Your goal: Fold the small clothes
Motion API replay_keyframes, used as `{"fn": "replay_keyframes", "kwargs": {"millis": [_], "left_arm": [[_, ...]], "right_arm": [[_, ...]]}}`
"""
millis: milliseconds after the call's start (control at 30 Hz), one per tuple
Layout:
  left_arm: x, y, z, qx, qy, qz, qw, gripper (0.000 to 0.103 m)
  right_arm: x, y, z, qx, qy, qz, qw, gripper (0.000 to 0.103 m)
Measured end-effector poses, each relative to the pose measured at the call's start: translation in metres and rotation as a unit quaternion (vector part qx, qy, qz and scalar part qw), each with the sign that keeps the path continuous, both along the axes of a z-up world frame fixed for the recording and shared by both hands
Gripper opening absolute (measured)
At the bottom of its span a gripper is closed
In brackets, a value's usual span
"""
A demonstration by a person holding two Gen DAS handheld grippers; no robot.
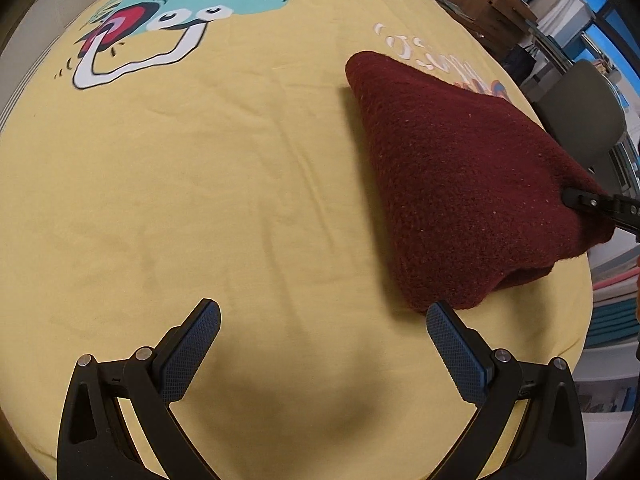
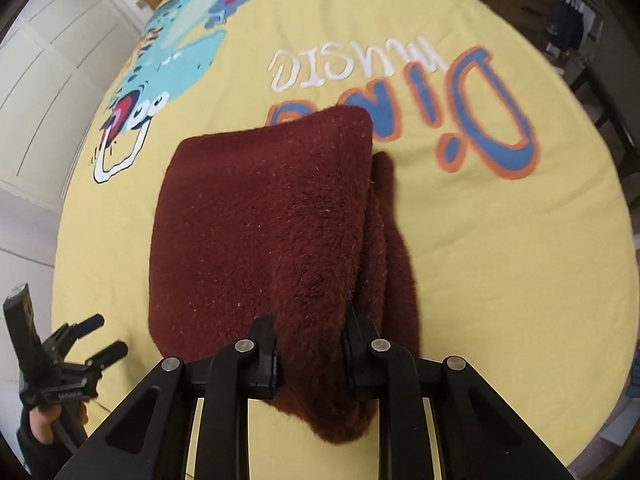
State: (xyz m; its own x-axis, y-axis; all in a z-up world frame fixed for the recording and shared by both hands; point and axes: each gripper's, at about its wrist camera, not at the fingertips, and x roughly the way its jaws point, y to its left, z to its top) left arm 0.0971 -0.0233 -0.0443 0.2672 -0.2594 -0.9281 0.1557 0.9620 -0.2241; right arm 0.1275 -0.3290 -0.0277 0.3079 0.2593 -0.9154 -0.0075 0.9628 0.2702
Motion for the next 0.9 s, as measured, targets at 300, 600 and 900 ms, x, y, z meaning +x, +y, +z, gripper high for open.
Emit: {"fn": "replay_keyframes", "kwargs": {"millis": [300, 600, 900], "left_arm": [[0.001, -0.019, -0.002, 0.004, 0.0, -0.016, 0.9999, 0.102], [0.02, -0.032, 0.01, 0.009, -0.005, -0.01, 0.9999, 0.102], [0.077, -0.067, 0.02, 0.005, 0.0, 0.001, 1.0, 0.102]], "right_arm": [[-0.022, -0.019, -0.047, -0.01, 0.021, -0.027, 0.999, 0.035], [-0.019, -0.02, -0.018, -0.057, -0.012, -0.031, 0.998, 0.081], [0.019, -0.003, -0.013, -0.019, -0.013, -0.016, 1.0, 0.103]]}}
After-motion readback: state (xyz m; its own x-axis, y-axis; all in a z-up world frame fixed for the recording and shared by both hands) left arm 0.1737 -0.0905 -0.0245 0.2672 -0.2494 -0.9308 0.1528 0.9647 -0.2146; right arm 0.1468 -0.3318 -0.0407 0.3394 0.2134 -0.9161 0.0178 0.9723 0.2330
